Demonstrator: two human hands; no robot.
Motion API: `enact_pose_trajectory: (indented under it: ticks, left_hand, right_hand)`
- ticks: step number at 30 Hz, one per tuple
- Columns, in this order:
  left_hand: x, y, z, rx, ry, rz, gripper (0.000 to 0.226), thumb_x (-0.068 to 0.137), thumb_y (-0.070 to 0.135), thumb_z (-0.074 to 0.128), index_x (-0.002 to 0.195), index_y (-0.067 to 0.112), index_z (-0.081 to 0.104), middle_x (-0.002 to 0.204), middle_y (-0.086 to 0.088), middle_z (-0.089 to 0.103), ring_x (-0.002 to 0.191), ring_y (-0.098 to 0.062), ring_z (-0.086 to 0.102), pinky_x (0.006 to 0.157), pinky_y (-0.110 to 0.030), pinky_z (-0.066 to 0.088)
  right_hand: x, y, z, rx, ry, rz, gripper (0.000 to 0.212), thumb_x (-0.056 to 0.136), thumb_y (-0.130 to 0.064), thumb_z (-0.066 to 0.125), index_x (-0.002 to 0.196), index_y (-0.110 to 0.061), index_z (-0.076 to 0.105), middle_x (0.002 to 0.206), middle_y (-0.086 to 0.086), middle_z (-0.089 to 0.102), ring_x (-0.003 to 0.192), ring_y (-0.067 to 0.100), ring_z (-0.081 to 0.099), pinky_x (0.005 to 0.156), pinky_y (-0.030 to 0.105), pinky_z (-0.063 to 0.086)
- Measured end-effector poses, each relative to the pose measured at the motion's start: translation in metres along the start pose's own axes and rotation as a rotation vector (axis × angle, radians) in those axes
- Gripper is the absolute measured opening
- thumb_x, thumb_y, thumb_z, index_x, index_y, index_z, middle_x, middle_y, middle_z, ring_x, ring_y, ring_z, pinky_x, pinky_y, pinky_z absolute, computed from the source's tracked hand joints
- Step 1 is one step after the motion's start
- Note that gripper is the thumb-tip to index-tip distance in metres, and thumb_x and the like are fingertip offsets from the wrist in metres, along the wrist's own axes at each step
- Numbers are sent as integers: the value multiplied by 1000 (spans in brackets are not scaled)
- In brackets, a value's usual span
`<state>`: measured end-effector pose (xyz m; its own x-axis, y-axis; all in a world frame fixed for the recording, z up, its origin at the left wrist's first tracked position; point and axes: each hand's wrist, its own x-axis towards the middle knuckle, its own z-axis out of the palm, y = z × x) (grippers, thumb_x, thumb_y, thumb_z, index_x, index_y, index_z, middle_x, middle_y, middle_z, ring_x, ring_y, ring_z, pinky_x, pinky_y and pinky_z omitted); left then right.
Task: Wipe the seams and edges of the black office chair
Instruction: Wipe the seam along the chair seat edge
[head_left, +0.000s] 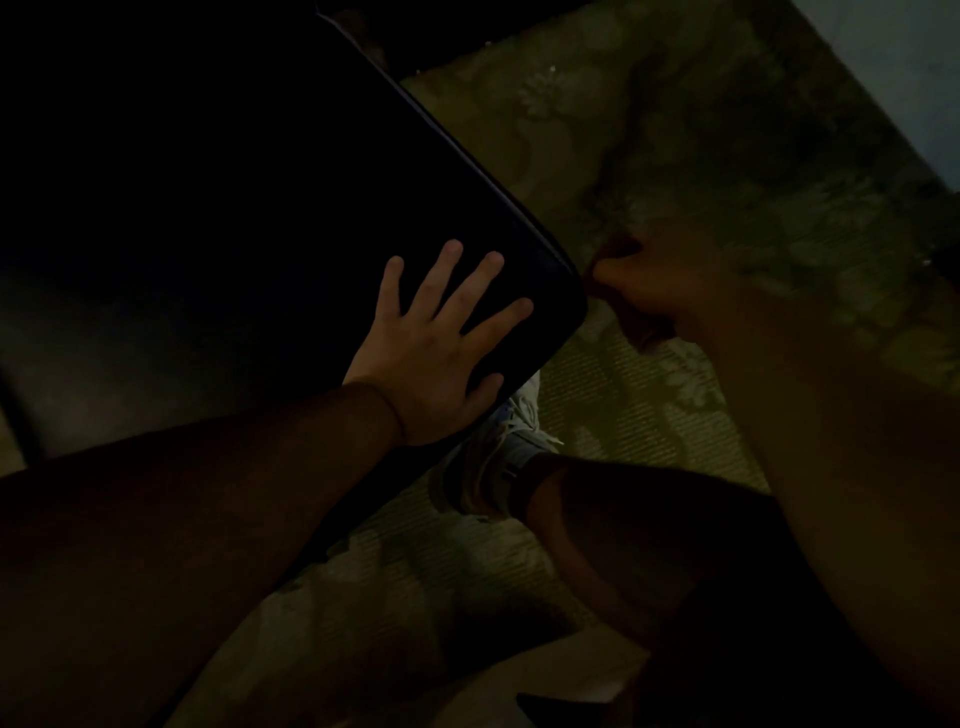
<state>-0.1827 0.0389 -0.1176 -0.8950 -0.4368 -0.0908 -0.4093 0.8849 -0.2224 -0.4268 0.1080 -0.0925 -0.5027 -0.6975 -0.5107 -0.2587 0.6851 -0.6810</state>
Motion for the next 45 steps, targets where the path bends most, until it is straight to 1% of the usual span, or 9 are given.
enact_pose_trajectory:
  ticks: [6,9,11,14,18,28,35,41,45]
  left_hand:
    - [2,1,1,-9,8,-10,74,93,66,24,160,37,8,170,-9,-2,155,-41,-2,114,-74,10]
    - [2,1,1,-9,1,-9,75,93,66,26,160,38,8,170,-10,-2,155,-41,-2,114,-73,10]
    - [1,1,1,5,-6,-6,76,92,67,26,159,38,5,170,-10,-3,154,-41,-3,114,-73,10]
    - [-1,0,1,11,-1,5,76,92,67,26,159,38,5,170,-10,-3,154,-41,-3,114,-73,11]
    - [-5,-1,1,-8,2,25,75,92,66,25,159,37,9,170,-10,1,154,-42,0,113,-74,12]
    - [-12,-3,1,2,-12,52,76,91,67,22,160,37,9,170,-10,-1,155,-41,0,113,-74,12]
    - [-14,-3,1,1,-7,61,76,92,67,24,160,37,10,170,-10,0,155,-42,1,112,-74,12]
    - [-16,-5,3,21,-7,65,76,92,67,24,160,37,10,170,-10,-1,155,-42,0,112,-74,13]
    - [-18,-4,3,21,2,71,76,91,67,25,160,37,11,170,-11,1,154,-42,2,112,-74,14]
  right_hand:
    - [2,2,-2,25,33,13,50,86,-26,70,133,-20,52,119,4,52,104,19,50,93,38,49]
    - [3,-1,-3,104,28,35,39,84,-29,71,121,-28,57,109,0,56,102,22,58,91,43,53]
    - [4,-1,-1,127,-7,27,23,88,-27,67,109,-28,57,98,-1,57,87,15,56,76,34,52]
    - [5,2,5,127,-32,22,34,90,-24,66,123,-24,59,92,-5,54,78,7,51,59,23,43]
    - [5,4,7,102,-62,34,42,90,-23,67,130,-23,53,101,-3,55,81,9,51,62,23,43]
    - [1,1,7,78,-153,28,11,88,-11,67,91,-22,65,85,3,64,75,15,62,64,26,52]
    - [1,3,10,137,-228,104,11,89,-14,64,91,-25,65,91,8,66,79,20,63,61,27,49]
    - [-7,1,14,191,-245,196,5,95,-14,56,91,-16,60,77,4,59,67,15,56,58,28,46]
    - [-5,2,15,187,-257,256,6,93,-19,59,97,-17,61,82,6,61,72,18,59,63,29,48]
